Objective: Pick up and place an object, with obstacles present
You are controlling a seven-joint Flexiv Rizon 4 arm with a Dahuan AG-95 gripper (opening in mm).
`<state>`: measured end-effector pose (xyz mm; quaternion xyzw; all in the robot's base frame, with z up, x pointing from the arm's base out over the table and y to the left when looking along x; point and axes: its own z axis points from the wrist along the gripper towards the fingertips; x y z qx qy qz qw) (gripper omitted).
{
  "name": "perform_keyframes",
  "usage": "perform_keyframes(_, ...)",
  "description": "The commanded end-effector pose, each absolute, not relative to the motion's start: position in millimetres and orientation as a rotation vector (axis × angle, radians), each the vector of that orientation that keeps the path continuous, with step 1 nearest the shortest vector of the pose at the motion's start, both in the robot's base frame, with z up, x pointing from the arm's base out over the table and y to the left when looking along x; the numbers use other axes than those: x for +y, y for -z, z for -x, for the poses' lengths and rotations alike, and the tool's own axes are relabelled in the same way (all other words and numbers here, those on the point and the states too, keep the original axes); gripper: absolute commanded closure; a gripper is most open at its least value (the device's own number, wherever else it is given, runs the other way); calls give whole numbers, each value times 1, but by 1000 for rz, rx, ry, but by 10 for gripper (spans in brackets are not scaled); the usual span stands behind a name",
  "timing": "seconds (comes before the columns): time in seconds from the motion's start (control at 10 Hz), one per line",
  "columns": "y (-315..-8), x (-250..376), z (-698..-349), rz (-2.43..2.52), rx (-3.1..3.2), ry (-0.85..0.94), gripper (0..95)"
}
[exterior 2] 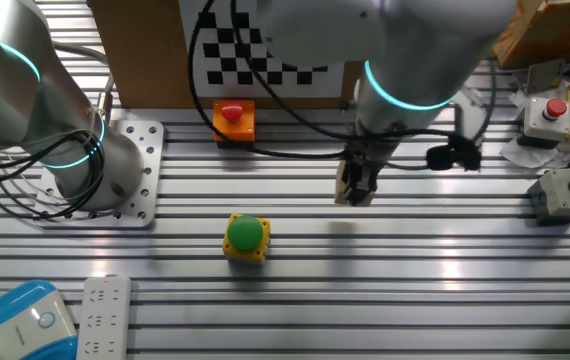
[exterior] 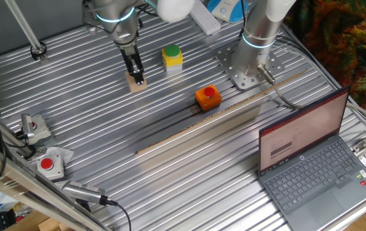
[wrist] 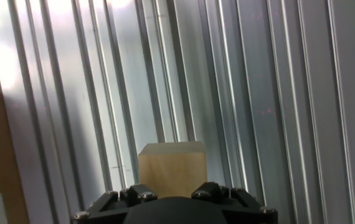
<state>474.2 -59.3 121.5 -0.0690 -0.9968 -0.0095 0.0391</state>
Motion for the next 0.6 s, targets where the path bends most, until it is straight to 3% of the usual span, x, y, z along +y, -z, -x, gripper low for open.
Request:
perform_keyframes(0.1,-136,-57,-480,218,-3046,29,950)
perform_keyframes(0.6,-176,-43,-499,244,-3011,15,950)
